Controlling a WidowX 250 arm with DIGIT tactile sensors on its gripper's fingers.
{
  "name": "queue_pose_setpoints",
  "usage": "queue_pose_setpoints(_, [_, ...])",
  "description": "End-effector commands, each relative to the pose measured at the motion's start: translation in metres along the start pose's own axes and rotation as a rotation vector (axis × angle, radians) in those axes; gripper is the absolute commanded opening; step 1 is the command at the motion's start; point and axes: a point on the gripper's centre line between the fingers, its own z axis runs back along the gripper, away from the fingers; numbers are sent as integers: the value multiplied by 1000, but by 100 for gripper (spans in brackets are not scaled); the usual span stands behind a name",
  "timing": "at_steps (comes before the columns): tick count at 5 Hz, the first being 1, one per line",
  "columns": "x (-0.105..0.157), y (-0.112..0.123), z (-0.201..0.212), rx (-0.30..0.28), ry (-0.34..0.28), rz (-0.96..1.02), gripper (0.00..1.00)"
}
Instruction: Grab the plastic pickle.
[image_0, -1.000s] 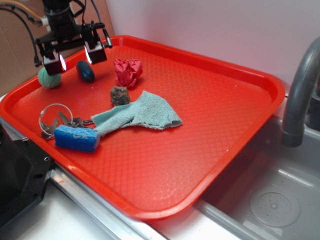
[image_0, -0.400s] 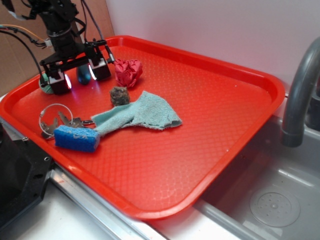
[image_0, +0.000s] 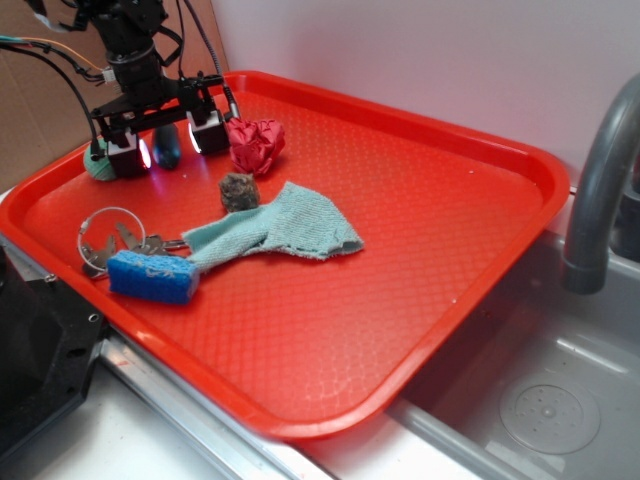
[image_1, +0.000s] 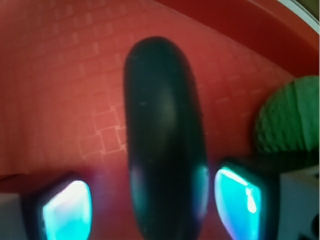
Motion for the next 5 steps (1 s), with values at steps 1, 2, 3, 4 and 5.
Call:
queue_pose_setpoints(1, [10,46,9,-20,-20,-44,0])
queue_pose_setpoints(2, [14,34,16,-10,-23,-102,0])
queue_pose_setpoints(3, [17,9,59,-2,-55,-270,0])
queue_pose_setpoints(4, [-2,-20,111,27,-57,-486,0])
queue_pose_setpoints(5, [-29,-40,165,82,22,-573,0])
